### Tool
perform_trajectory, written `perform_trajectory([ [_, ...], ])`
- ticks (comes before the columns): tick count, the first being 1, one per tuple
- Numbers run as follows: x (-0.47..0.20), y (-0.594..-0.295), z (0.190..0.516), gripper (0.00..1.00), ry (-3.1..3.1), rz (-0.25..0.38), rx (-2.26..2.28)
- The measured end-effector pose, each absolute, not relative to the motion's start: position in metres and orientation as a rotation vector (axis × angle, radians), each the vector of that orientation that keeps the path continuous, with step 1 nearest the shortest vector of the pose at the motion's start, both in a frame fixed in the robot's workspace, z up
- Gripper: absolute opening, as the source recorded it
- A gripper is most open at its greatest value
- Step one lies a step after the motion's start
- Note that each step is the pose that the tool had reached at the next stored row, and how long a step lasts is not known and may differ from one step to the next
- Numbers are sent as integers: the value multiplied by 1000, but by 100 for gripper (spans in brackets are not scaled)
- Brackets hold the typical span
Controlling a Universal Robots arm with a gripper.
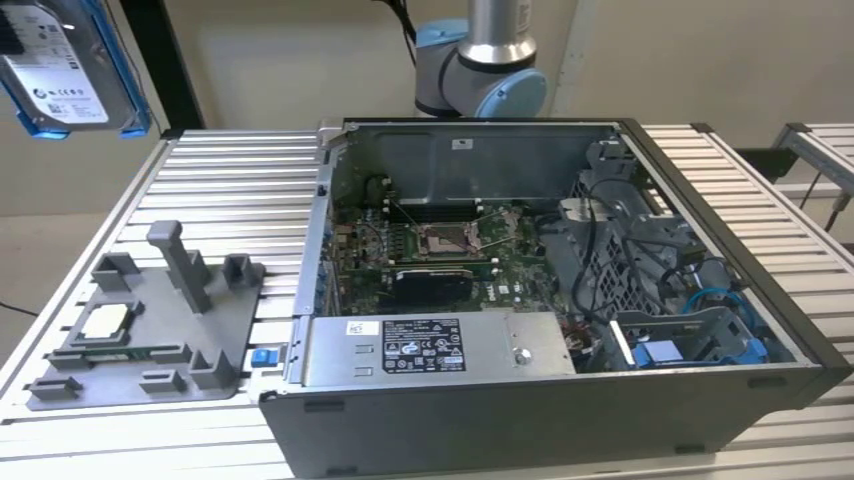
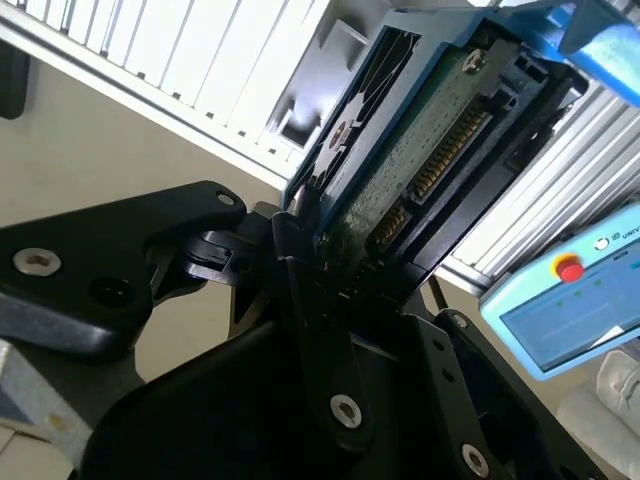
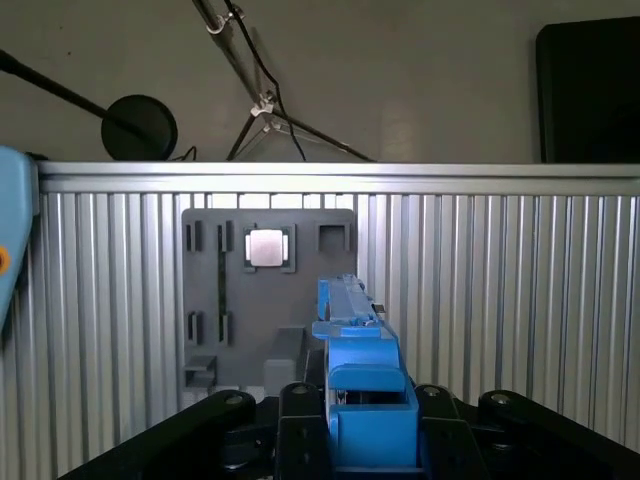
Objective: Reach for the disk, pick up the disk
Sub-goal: 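Pick up the disk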
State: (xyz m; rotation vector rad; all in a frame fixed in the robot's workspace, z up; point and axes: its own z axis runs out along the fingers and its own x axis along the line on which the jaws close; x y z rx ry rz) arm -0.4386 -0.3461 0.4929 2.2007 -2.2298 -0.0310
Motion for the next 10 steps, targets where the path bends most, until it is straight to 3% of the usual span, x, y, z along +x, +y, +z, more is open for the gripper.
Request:
perform_trajectory([
  [10, -425, -346, 493, 0, -2230, -31, 2201],
])
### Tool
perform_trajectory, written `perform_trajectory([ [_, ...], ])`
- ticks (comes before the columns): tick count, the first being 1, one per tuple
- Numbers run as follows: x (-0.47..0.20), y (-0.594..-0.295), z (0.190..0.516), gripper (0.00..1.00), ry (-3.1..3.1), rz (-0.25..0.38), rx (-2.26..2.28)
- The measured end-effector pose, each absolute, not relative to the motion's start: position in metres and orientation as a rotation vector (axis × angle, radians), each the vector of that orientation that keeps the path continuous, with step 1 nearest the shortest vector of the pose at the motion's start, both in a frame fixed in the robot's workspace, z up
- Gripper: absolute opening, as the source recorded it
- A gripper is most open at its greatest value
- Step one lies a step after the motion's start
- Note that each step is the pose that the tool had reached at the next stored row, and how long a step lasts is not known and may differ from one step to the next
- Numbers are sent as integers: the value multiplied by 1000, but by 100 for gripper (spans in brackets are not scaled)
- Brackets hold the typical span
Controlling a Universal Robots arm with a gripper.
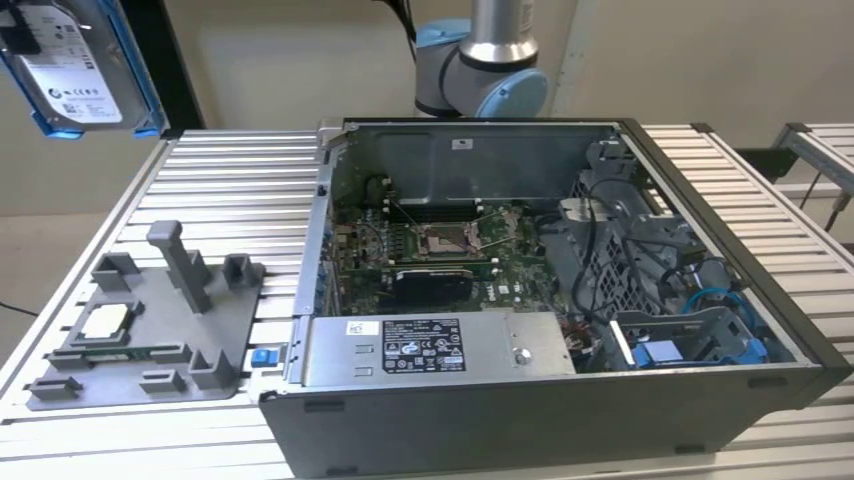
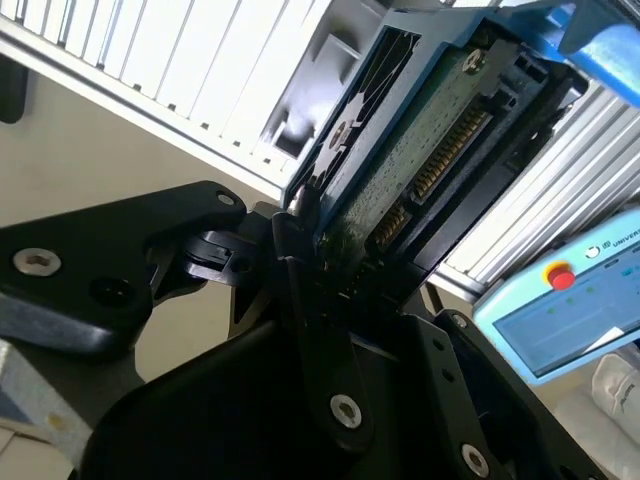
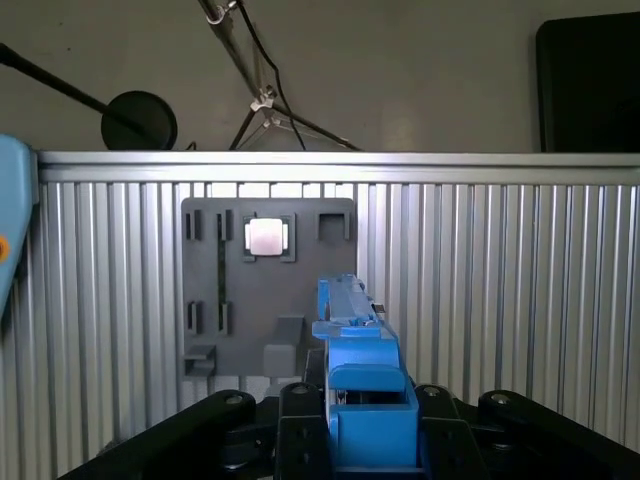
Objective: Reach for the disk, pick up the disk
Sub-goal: 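Pick up the disk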
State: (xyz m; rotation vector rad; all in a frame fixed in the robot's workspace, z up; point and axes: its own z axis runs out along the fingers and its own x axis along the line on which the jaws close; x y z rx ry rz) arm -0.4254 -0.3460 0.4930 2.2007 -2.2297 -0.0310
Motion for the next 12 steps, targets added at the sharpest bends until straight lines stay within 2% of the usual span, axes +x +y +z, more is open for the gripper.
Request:
perform_trajectory([
  [12, -410, -346, 493, 0, -2230, -31, 2201],
])
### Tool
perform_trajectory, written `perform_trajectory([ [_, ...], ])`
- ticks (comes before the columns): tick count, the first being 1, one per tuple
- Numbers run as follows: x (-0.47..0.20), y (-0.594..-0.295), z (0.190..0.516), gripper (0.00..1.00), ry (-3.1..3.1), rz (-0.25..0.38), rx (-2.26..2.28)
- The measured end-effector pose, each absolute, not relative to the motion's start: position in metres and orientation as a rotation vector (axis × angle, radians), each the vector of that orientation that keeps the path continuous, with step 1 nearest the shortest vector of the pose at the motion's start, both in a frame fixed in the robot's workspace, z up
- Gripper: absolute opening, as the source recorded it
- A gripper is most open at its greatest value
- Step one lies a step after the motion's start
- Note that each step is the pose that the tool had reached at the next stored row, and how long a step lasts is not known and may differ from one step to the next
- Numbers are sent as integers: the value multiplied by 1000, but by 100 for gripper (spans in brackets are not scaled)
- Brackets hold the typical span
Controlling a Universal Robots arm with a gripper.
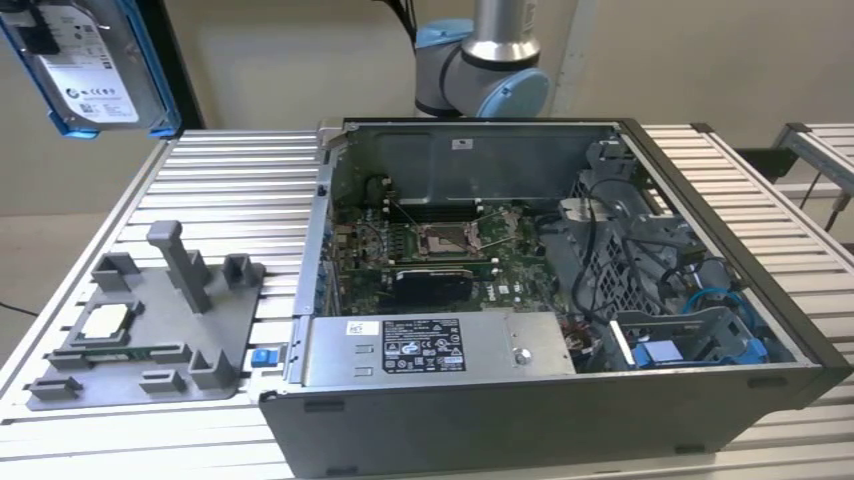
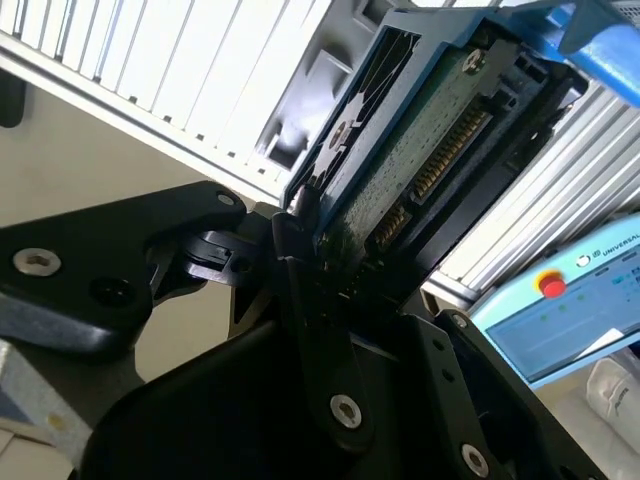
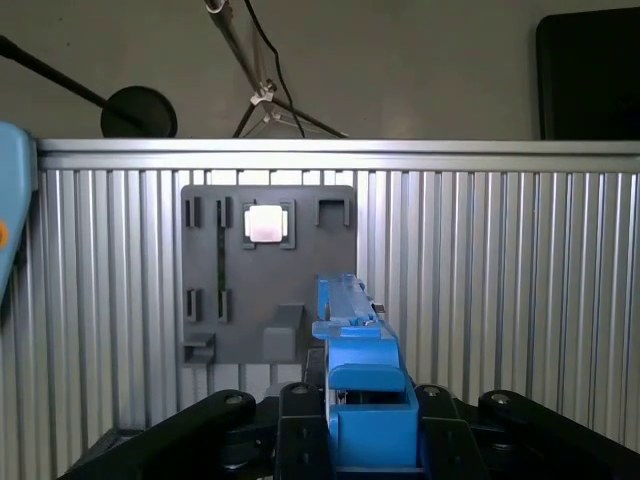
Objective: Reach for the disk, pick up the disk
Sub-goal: 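Pick up the disk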
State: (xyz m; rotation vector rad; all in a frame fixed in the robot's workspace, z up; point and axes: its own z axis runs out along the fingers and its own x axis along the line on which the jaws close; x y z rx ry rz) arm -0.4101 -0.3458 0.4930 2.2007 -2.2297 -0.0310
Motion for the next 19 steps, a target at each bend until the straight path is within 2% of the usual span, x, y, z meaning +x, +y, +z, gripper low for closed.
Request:
perform_trajectory([
  [19, -380, -345, 493, 0, -2230, -31, 2201],
])
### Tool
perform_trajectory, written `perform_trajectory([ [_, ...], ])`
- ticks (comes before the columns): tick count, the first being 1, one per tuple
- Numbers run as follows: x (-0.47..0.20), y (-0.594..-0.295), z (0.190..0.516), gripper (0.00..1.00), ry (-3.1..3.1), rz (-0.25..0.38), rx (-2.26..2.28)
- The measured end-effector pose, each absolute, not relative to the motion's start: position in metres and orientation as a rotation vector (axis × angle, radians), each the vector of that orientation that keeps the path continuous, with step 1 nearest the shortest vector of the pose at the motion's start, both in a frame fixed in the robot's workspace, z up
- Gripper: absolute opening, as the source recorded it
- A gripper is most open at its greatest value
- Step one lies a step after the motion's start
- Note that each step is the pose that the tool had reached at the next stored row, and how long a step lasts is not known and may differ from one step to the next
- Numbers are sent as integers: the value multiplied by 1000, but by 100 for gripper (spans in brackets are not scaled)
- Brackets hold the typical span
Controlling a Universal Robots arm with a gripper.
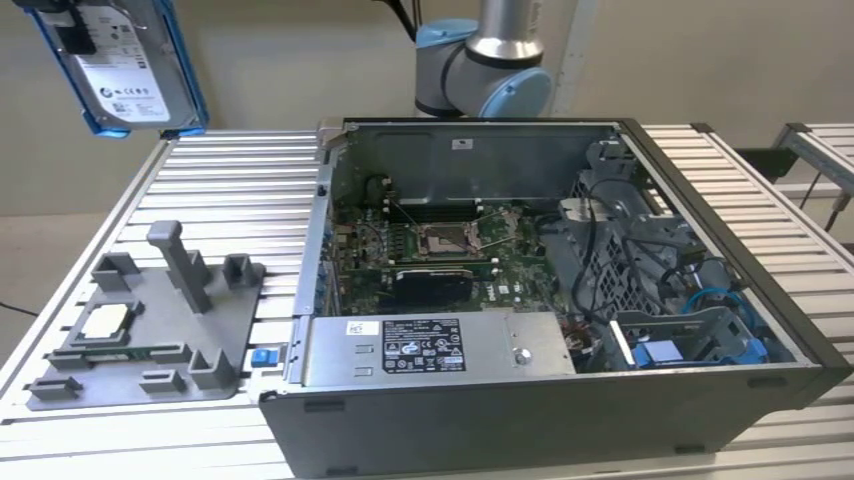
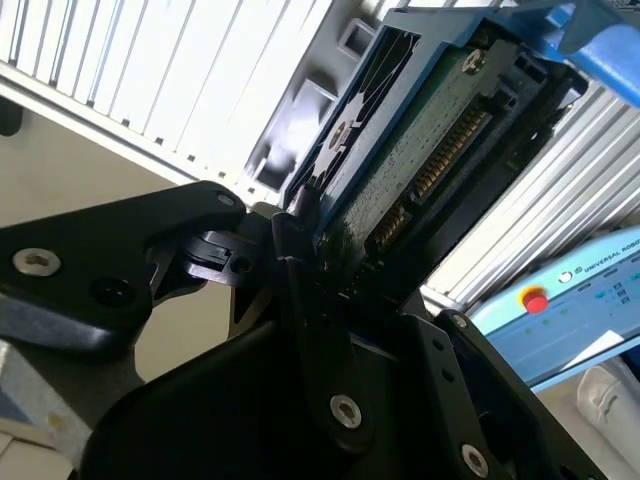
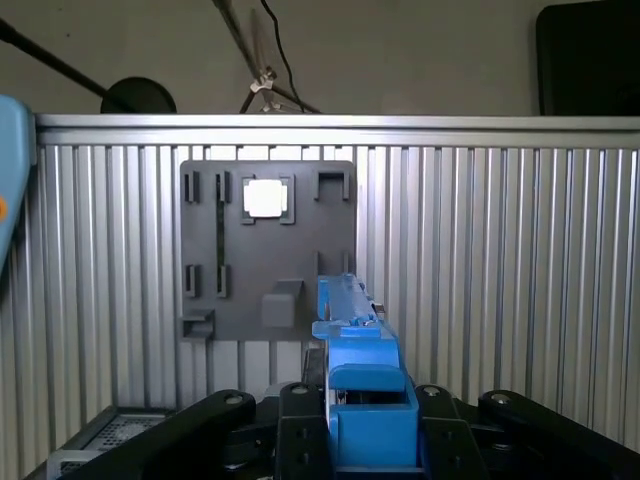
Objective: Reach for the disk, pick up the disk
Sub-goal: 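Pick up the disk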
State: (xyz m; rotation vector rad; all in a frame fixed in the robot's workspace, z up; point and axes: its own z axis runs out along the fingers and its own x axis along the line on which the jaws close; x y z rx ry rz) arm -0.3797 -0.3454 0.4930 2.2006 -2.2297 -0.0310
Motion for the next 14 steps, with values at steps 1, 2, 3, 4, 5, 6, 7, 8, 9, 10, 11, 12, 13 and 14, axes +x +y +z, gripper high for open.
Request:
perform_trajectory([
  [1, -378, -345, 493, 0, -2230, -31, 2201],
  [2, -376, -345, 493, 0, -2230, -31, 2201],
  [3, -373, -345, 493, 0, -2230, -31, 2201],
  [4, -371, -345, 493, 0, -2230, -31, 2201],
  [5, -368, -345, 493, 0, -2230, -31, 2201],
  [6, -366, -345, 493, 0, -2230, -31, 2201],
  [7, -363, -345, 493, 0, -2230, -31, 2201],
  [8, -361, -345, 493, 0, -2230, -31, 2201],
  [9, -358, -345, 493, 0, -2230, -31, 2201],
  [10, -356, -345, 493, 0, -2230, -31, 2201],
  [11, -353, -345, 493, 0, -2230, -31, 2201],
  [12, -351, -345, 493, 0, -2230, -31, 2201],
  [13, -349, -345, 493, 0, -2230, -31, 2201],
  [14, -346, -345, 493, 0, -2230, -31, 2201],
])
